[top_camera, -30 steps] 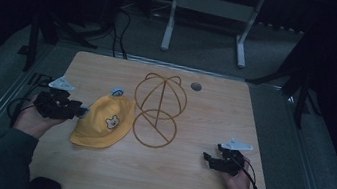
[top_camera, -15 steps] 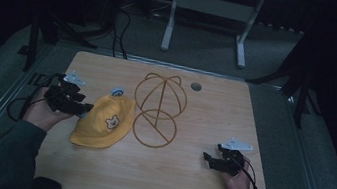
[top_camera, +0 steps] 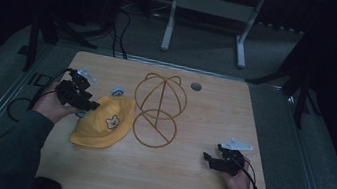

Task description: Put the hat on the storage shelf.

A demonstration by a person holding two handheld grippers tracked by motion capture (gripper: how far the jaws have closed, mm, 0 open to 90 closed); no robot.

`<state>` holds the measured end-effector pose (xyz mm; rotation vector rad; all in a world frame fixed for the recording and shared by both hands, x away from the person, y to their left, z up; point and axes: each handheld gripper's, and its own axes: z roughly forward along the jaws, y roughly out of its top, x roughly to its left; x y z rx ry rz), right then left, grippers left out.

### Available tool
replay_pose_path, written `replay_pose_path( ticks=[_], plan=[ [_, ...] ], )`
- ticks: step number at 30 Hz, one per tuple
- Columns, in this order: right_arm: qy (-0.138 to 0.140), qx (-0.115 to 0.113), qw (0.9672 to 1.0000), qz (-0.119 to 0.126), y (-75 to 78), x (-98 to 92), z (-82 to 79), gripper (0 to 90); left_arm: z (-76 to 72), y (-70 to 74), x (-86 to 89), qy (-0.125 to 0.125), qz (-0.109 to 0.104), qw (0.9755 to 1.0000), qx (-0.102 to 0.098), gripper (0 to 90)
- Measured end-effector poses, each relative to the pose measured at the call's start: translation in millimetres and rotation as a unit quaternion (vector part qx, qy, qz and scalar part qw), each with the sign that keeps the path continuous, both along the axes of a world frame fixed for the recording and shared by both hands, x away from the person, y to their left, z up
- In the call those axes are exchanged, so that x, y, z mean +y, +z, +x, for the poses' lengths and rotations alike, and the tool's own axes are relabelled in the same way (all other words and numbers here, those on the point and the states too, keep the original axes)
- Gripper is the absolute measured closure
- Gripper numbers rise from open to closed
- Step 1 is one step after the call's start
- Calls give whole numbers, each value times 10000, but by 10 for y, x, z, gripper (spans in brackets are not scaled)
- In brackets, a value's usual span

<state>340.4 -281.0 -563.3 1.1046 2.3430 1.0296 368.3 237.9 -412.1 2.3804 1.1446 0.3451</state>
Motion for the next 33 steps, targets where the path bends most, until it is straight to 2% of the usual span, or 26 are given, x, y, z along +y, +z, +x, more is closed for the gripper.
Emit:
replay_pose_path(
  ticks=[15, 20, 27, 33],
  plan=[
    [0, 0, 10000, 0, 0, 0, 0, 268, 266, -14, -122, -79, 214, 9984, 525, 517],
    [0, 1, 10000, 0, 0, 0, 0, 268, 343, -34, -179, -127, 259, 9976, 624, 518],
    [0, 0, 10000, 0, 0, 0, 0, 268, 455, -119, -302, -263, 535, 9939, 923, 524],
    [0, 0, 10000, 0, 0, 0, 0, 268, 525, -172, -298, -223, 560, 9909, 1201, 589]
  ],
)
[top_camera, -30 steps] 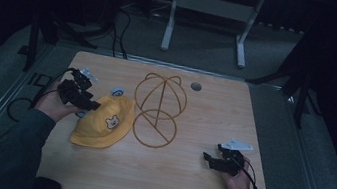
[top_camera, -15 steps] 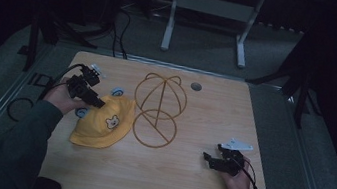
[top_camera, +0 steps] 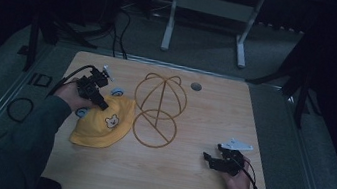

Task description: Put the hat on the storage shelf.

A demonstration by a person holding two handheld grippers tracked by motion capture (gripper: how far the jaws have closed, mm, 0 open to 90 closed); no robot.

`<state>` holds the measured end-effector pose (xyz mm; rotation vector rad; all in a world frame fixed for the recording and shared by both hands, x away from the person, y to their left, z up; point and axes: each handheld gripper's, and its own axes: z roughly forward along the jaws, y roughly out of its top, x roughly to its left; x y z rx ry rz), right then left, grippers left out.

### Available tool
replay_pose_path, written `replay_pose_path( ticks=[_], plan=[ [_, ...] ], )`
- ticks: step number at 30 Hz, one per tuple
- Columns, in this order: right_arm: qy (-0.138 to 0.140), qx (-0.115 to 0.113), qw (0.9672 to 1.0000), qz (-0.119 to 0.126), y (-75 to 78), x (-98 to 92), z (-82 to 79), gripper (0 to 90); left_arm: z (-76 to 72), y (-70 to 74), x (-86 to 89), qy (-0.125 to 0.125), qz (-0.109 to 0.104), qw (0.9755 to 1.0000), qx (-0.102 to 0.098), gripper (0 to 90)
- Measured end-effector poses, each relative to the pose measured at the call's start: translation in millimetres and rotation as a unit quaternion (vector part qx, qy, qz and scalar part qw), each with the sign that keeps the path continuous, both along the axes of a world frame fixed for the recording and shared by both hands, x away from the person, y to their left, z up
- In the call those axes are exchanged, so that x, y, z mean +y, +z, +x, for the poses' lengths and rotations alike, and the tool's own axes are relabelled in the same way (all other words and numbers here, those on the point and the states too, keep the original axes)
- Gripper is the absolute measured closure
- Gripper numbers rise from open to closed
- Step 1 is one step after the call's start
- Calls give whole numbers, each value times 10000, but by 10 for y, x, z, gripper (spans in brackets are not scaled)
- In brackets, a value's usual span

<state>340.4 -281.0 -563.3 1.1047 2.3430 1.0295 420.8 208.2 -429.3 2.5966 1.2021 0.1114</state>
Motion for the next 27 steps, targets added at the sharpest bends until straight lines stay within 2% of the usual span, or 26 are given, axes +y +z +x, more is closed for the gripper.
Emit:
replay_pose_path(
  ticks=[5, 7, 16, 27],
  plan=[
    [0, 1, 10000, 1, 0, 0, 0, 268, -9, 2, 12, -66, 77, 9999, 34, 775],
    [0, 2, 10000, 0, 0, 0, 0, 268, -19, 4, 17, -94, 162, 9998, 35, 814],
    [1, -1, 10000, 1, 0, 0, 0, 268, -59, 65, 94, -69, 222, 9997, -99, 837],
    [1, -1, 10000, -1, 0, 0, 0, 268, -94, 182, 194, 32, 5, 9993, -371, 837]
  ],
)
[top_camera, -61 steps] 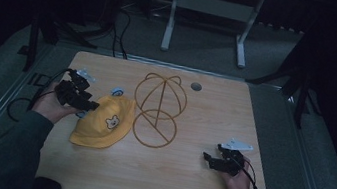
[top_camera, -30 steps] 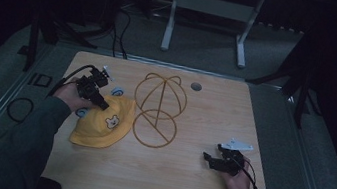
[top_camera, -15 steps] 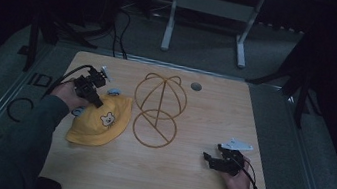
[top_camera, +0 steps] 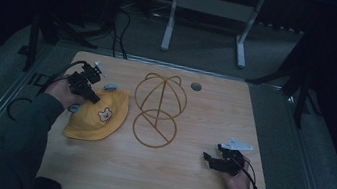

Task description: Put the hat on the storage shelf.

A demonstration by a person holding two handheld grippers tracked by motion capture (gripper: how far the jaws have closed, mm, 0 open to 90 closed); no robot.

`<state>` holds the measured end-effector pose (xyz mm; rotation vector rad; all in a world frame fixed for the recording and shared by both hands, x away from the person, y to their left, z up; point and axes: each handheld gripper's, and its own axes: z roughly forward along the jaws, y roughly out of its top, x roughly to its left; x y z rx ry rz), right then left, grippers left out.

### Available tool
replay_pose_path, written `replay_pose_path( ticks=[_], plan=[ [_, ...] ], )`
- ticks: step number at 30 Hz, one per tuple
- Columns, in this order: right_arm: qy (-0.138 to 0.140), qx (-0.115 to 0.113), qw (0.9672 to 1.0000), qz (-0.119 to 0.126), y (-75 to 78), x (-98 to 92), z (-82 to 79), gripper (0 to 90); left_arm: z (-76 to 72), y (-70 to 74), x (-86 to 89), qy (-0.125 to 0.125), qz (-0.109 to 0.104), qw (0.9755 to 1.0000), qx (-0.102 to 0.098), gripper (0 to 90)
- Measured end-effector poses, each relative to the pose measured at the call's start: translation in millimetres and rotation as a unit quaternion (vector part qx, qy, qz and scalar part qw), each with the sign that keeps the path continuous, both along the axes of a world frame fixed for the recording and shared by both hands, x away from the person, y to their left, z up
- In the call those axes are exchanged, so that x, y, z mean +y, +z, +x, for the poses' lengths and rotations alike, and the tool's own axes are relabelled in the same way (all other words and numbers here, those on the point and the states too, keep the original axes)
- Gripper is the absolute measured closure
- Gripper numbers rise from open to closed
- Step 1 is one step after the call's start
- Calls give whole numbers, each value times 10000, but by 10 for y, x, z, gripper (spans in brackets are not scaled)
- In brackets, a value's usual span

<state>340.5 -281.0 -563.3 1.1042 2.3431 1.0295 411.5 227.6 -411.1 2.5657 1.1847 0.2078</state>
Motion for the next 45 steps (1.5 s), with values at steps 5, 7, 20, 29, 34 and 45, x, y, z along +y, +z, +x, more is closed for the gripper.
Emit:
replay_pose_path(
  ticks=[5, 7, 20, 29, 34, 45],
  plan=[
    [0, 2, 10000, 1, 0, 0, 0, 268, -12, 61, 55, 45, -146, 9998, -92, 837],
    [0, 1, 10000, 1, 0, 0, 0, 268, -25, 98, 85, 90, -220, 9996, -168, 837],
    [-1, 1, 10000, 1, 0, 0, 0, 268, -86, 318, 161, 134, -385, 9977, -540, 837],
    [1, 0, 10000, 0, 0, 0, 0, 268, -132, 406, 245, 234, -574, 9955, -712, 837],
    [1, -1, 10000, 0, 0, 0, 0, 268, -156, 466, 291, 254, -642, 9945, -791, 837],
    [1, -11, 10000, -2, -1, 0, 1, 267, -212, 646, 384, 314, -915, 9896, -1062, 838]
  ],
)
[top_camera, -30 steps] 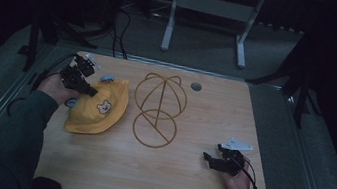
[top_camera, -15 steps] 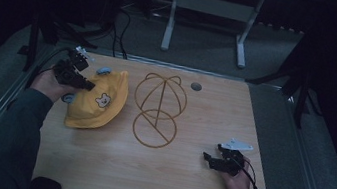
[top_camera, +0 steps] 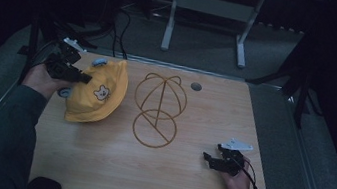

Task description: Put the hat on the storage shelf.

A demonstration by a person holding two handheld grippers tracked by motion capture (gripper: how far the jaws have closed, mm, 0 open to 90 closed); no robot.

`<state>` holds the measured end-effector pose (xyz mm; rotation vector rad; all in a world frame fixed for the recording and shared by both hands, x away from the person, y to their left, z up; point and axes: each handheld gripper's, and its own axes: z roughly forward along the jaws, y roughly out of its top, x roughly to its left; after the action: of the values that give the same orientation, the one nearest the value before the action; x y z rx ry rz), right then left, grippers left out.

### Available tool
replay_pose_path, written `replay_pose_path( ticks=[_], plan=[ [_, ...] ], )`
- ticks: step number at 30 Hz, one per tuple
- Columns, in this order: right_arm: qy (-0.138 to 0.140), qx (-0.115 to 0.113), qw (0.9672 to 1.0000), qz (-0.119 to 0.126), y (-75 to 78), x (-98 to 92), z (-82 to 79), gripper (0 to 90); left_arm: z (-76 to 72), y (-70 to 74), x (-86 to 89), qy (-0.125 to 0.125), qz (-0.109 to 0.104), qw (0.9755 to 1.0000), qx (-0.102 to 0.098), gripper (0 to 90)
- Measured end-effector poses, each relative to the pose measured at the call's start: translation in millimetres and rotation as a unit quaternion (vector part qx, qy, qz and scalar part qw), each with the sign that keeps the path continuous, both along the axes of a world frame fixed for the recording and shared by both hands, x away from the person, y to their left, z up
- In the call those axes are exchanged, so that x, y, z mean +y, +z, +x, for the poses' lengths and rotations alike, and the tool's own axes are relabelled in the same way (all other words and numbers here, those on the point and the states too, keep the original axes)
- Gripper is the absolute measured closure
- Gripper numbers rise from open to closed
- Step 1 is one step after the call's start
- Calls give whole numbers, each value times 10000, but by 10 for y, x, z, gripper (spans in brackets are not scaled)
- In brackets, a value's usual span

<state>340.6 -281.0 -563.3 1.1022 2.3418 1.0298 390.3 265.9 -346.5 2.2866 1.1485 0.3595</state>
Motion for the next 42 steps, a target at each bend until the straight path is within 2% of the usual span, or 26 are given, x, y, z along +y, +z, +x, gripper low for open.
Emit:
replay_pose_path(
  ticks=[11, 27, 34, 42],
  plan=[
    [2, 2, 10000, 3, 0, 0, 0, 267, -42, 84, 104, 59, -259, 9995, -190, 838],
    [1, 4, 10000, 3, 1, 0, -1, 268, -90, 141, 148, 12, -588, 9976, -376, 839],
    [-7, 7, 10000, 9, 1, 1, -1, 268, -110, 177, 176, -92, -813, 9957, -431, 839],
    [-4, 3, 10000, 7, 0, 1, -1, 268, -130, 207, 176, -240, -886, 9946, -485, 839]
  ],
)
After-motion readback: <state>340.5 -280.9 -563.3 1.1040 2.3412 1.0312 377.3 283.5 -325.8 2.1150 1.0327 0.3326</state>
